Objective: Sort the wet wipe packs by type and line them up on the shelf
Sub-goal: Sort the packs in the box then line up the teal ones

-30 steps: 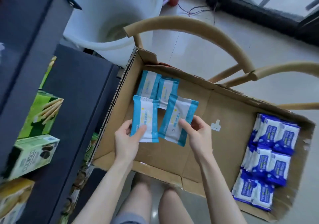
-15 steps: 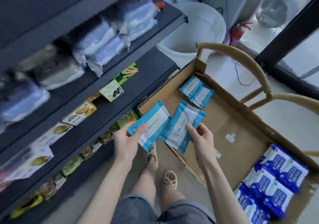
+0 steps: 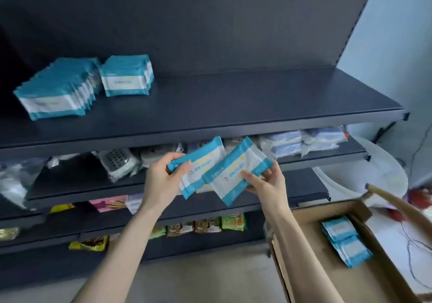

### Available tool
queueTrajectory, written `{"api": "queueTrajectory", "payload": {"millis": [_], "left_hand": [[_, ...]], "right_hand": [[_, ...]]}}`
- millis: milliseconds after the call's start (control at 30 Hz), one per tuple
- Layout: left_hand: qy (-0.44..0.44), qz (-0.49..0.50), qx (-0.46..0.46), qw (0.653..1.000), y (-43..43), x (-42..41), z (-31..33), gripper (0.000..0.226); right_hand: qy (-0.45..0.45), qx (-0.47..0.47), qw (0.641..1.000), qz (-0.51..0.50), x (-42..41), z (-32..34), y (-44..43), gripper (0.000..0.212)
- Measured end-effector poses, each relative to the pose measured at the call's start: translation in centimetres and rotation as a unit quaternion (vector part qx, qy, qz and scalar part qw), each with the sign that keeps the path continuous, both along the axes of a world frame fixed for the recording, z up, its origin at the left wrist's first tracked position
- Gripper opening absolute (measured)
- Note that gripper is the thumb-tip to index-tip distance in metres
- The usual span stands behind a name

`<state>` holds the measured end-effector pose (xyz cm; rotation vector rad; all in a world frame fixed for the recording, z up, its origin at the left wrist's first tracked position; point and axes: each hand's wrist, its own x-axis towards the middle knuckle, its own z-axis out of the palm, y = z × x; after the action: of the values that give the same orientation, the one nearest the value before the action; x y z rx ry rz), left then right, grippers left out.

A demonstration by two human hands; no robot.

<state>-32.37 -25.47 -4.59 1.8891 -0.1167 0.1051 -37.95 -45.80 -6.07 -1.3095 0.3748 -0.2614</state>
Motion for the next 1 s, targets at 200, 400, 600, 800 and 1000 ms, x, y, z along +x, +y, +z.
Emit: {"api": "queueTrajectory", "payload": {"millis": [200, 400, 600, 800, 1000], "left_hand": [[-0.044, 0.015, 0.055, 0.997, 10.6, 5.3, 3.4, 0.005], [-0.069, -0.030, 0.089, 0.993, 17.6, 12.7, 5.9, 0.008], [-0.079, -0.061, 0.117, 0.988, 20.6, 19.7, 8.0, 0.007], [-0.081, -0.060, 0.192, 0.976, 20.9, 26.8, 9.0, 0.012], [-0.094, -0.054, 0.301, 0.948, 20.0, 31.4, 10.1, 0.011]], "right_hand": [[-0.010, -0.001, 0.999, 0.032, 6.3, 2.6, 9.4, 0.024], [-0.032, -0.043, 0.998, -0.015, 12.9, 4.2, 16.2, 0.015], [-0.036, -0.080, 0.996, -0.022, 18.3, 5.8, 19.0, 0.017], [-0.050, -0.119, 0.992, 0.001, 24.2, 6.7, 19.8, 0.031], [-0.035, -0.175, 0.983, 0.041, 29.9, 5.9, 19.9, 0.021]]}}
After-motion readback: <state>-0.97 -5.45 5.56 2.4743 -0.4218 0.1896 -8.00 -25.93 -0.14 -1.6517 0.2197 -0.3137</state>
